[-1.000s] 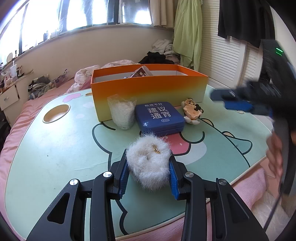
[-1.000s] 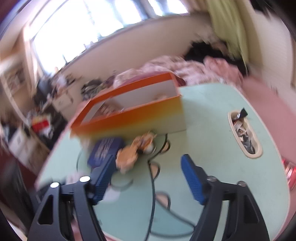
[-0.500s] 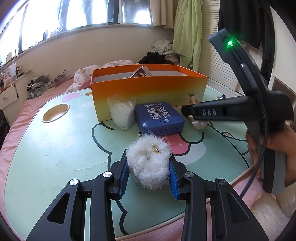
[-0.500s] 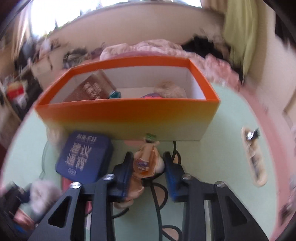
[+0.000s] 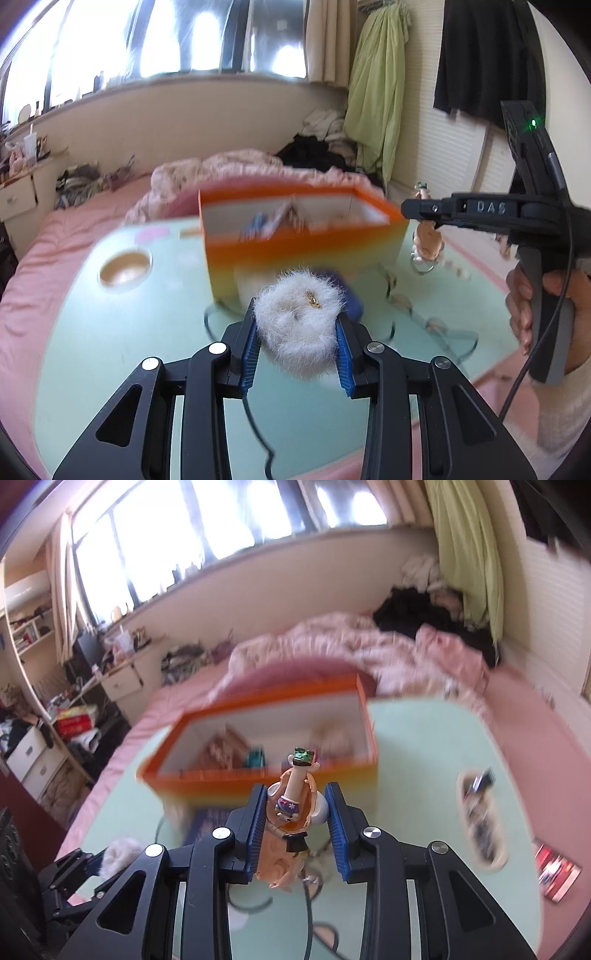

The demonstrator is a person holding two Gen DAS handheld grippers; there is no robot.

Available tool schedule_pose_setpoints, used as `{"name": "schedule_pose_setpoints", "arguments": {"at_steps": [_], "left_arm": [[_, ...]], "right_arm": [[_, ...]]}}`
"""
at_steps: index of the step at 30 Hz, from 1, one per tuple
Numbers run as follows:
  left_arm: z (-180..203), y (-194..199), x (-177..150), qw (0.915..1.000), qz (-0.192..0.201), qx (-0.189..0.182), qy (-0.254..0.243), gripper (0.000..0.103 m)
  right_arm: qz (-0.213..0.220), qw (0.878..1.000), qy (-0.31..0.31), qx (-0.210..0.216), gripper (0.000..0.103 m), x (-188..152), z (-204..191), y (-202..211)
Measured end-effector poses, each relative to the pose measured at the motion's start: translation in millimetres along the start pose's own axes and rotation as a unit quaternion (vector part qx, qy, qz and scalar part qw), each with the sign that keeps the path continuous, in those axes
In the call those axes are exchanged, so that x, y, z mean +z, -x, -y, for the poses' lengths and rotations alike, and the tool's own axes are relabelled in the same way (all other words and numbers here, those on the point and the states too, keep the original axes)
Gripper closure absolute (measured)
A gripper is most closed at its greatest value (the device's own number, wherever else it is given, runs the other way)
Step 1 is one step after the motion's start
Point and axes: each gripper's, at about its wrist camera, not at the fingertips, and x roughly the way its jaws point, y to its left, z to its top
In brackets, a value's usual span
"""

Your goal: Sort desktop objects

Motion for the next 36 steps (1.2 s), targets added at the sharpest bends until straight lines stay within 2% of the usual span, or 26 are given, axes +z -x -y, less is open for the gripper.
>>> {"name": "schedule_pose_setpoints", "arguments": {"at_steps": [3, 6, 8, 9, 10, 11, 12, 13, 15, 16, 17, 19, 20, 22, 25, 30, 32, 34, 36], "left_arm": [[-2, -13, 42, 0.9999, 0.01, 0.002, 0.003, 0.067], [-1, -41, 74, 0.9995, 0.013, 0.028, -0.001, 0.067], [-4, -59, 83, 0.9995, 0.005, 0.031, 0.006, 0.066], [-7, -71, 86, 0.9995, -0.003, 0.028, 0.011, 0.062], [-11, -87, 86, 0.9989, -0.026, 0.036, 0.017, 0.057], [-13, -96, 84, 0.9971, -0.047, 0.053, 0.025, 0.056], [-16, -102, 81, 0.9949, -0.066, 0.067, 0.034, 0.056], [-17, -102, 75, 0.9949, -0.068, 0.063, 0.041, 0.056], [-17, -88, 65, 0.9973, -0.046, 0.039, 0.042, 0.056], [-14, -76, 59, 0.9979, -0.034, 0.041, 0.038, 0.053], [-11, -65, 55, 0.9983, -0.023, 0.042, 0.033, 0.048], [-4, -40, 44, 0.999, 0.001, 0.036, 0.027, 0.02], [-2, -31, 38, 0.999, 0.009, 0.033, 0.027, 0.016], [1, -14, 22, 0.9991, 0.009, 0.025, 0.032, 0.016], [6, -11, 0, 0.9987, -0.041, 0.018, 0.025, 0.016], [10, -32, -40, 0.9932, -0.098, 0.063, 0.012, 0.015], [14, -36, -47, 0.9931, -0.083, 0.082, -0.01, 0.009], [12, -37, -49, 0.9936, -0.087, 0.072, -0.003, 0.002], [10, -38, -50, 0.9932, -0.089, 0.075, -0.001, 0.0]], "right_arm": [[0.022, 1.0, -0.003, -0.013, 0.072, 30, -4, -7], [0.034, 0.999, -0.008, -0.031, 0.072, 48, -5, -25], [0.03, 0.999, -0.014, -0.035, 0.072, 54, -4, -45], [0.024, 0.999, -0.011, -0.039, 0.071, 54, -4, -54], [0.014, 0.999, -0.006, -0.044, 0.066, 52, -4, -62], [0.0, 0.999, 0.0, -0.051, 0.057, 49, -3, -69], [-0.006, 0.998, 0.002, -0.054, 0.054, 45, -2, -71], [-0.003, 0.999, 0.001, -0.052, 0.053, 41, 0, -70], [0.011, 0.999, -0.002, -0.048, 0.05, 31, 3, -58], [0.014, 0.999, 0.002, -0.044, 0.045, 25, 3, -50], [0.015, 0.999, 0.005, -0.042, 0.042, 20, 2, -45], [0.009, 0.999, 0.013, -0.043, 0.04, 5, 1, -31], [0.002, 0.999, 0.019, -0.039, 0.038, -5, -2, -24], [-0.021, 0.998, 0.037, -0.037, 0.035, -27, -6, -17], [-0.058, 0.995, 0.06, -0.053, 0.035, -63, -9, -12], [-0.098, 0.99, 0.073, -0.071, 0.033, -106, -10, -21], [-0.066, 0.989, 0.088, -0.1, 0.005, -117, -13, -21], [-0.056, 0.991, 0.077, -0.099, 0.002, -122, -11, -21], [-0.055, 0.991, 0.075, -0.098, 0.001, -122, -9, -20]]}}
